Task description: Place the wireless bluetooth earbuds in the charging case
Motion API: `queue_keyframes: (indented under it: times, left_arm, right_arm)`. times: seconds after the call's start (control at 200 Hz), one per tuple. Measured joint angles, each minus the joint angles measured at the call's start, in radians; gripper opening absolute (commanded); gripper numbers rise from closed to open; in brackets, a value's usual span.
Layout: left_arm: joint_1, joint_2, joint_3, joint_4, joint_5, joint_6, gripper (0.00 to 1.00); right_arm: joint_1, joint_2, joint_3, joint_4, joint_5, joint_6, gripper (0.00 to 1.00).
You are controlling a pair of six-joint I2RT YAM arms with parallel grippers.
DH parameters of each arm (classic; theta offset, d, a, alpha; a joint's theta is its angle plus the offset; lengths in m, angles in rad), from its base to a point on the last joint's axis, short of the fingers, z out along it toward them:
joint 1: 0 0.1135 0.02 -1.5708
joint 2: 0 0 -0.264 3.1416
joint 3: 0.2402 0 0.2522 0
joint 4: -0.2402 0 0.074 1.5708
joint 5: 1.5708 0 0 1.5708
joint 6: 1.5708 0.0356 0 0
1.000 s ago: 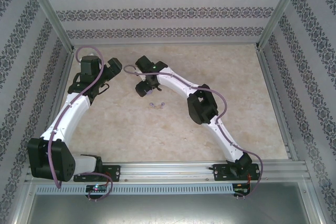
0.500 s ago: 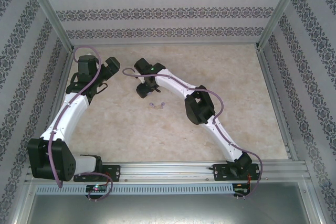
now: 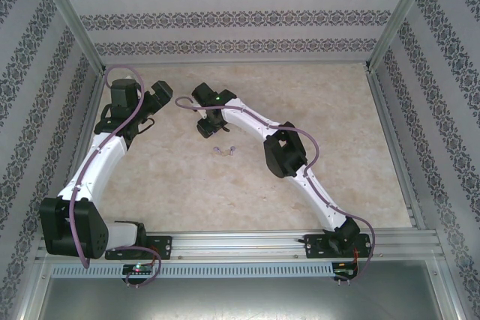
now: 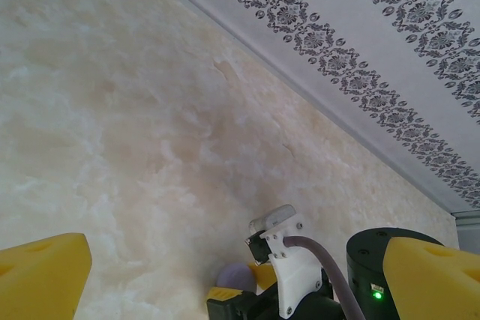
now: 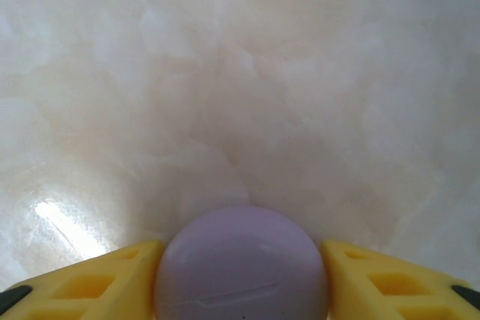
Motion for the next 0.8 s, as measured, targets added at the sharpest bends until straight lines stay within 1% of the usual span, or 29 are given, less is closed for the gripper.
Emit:
queue_keyframes:
  times: [0.09, 0.225, 0.35, 0.48, 0.59, 0.799]
  left_arm:
    - [0.0, 0.0, 0.0, -0.003, 0.0, -0.007, 1.0]
    - [0.0, 0.003, 0.016, -0.05, -0.001, -0.019, 1.0]
    - [0.0, 0.003, 0.027, -0.083, 0.0, -0.026, 1.0]
    - [0.0, -0.009, 0.004, -0.084, 0.009, -0.025, 0.97]
    - [0.0, -0.031, -0.04, -0.063, 0.045, -0.017, 0.97]
    - [0.0, -0.044, -0.154, 0.092, 0.151, -0.01, 0.97]
  right_arm:
    - [0.0, 0.0, 0.002, -0.001, -0.003, 0.002, 0.44]
    - [0.0, -0.002, -0.001, 0.002, -0.009, 0.02, 0.4]
    - [0.0, -0.03, -0.044, 0.012, -0.024, 0.068, 0.34]
    - [-0.002, -0.073, -0.089, 0.013, -0.04, 0.144, 0.33]
    - [-0.013, -0.152, -0.164, 0.032, -0.048, 0.232, 0.33]
    - [-0.064, -0.388, -0.404, 0.121, -0.036, 0.42, 0.32]
